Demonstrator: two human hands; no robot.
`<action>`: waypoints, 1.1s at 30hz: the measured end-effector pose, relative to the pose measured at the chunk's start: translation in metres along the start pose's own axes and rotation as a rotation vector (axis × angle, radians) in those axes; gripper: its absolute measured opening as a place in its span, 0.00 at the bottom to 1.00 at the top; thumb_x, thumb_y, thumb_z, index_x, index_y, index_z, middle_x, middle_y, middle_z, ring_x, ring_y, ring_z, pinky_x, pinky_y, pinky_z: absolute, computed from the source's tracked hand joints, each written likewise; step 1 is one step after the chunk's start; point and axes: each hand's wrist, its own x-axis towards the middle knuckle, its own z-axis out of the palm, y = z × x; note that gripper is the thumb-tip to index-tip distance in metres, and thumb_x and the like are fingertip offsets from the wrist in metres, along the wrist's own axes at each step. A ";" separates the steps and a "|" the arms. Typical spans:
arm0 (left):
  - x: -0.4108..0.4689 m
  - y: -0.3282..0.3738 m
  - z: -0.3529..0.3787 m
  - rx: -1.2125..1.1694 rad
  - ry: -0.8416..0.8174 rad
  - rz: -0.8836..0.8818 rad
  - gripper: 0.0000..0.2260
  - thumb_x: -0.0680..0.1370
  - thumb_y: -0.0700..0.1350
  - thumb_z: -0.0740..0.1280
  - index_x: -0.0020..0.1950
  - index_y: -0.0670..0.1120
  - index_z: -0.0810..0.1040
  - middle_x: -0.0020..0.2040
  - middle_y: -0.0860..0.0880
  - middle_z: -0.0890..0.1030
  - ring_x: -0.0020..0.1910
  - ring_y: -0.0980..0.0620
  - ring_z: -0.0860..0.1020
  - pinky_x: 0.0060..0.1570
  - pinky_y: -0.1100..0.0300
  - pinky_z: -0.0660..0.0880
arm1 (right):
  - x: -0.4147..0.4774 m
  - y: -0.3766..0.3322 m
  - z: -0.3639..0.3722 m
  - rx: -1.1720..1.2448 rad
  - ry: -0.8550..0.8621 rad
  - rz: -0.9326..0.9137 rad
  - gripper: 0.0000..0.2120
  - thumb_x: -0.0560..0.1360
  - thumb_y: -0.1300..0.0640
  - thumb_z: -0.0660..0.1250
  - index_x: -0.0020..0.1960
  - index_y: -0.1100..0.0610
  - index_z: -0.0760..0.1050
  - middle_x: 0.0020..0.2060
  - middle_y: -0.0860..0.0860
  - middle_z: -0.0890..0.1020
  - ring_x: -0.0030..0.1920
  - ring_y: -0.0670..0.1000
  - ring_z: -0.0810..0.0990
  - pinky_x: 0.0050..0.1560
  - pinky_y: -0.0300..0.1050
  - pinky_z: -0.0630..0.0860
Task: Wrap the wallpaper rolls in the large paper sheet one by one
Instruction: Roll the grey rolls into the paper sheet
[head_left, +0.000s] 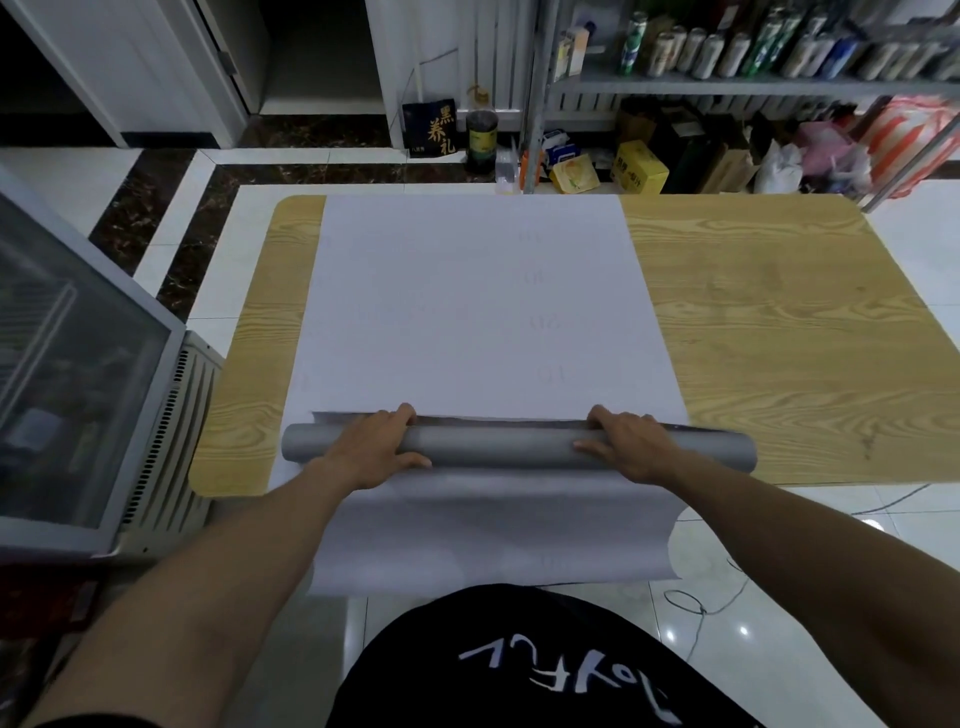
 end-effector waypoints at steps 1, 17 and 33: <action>0.000 0.001 -0.002 0.018 -0.009 0.002 0.24 0.73 0.65 0.66 0.57 0.49 0.67 0.50 0.47 0.78 0.45 0.48 0.74 0.41 0.56 0.67 | -0.001 0.000 0.001 0.008 0.008 0.003 0.25 0.75 0.33 0.56 0.57 0.52 0.68 0.53 0.53 0.80 0.53 0.56 0.77 0.53 0.52 0.68; 0.007 0.006 0.000 0.018 0.169 0.034 0.20 0.78 0.60 0.61 0.61 0.46 0.74 0.59 0.48 0.75 0.60 0.48 0.69 0.58 0.53 0.69 | -0.005 0.002 0.004 -0.103 -0.014 -0.034 0.33 0.72 0.31 0.59 0.69 0.51 0.69 0.60 0.52 0.75 0.63 0.54 0.70 0.61 0.52 0.65; 0.021 0.030 -0.003 -0.077 -0.121 -0.065 0.28 0.71 0.70 0.63 0.63 0.55 0.72 0.58 0.53 0.77 0.57 0.50 0.73 0.57 0.52 0.66 | -0.004 -0.021 0.013 0.097 -0.062 0.019 0.35 0.70 0.28 0.60 0.70 0.47 0.66 0.61 0.51 0.76 0.63 0.53 0.72 0.65 0.53 0.64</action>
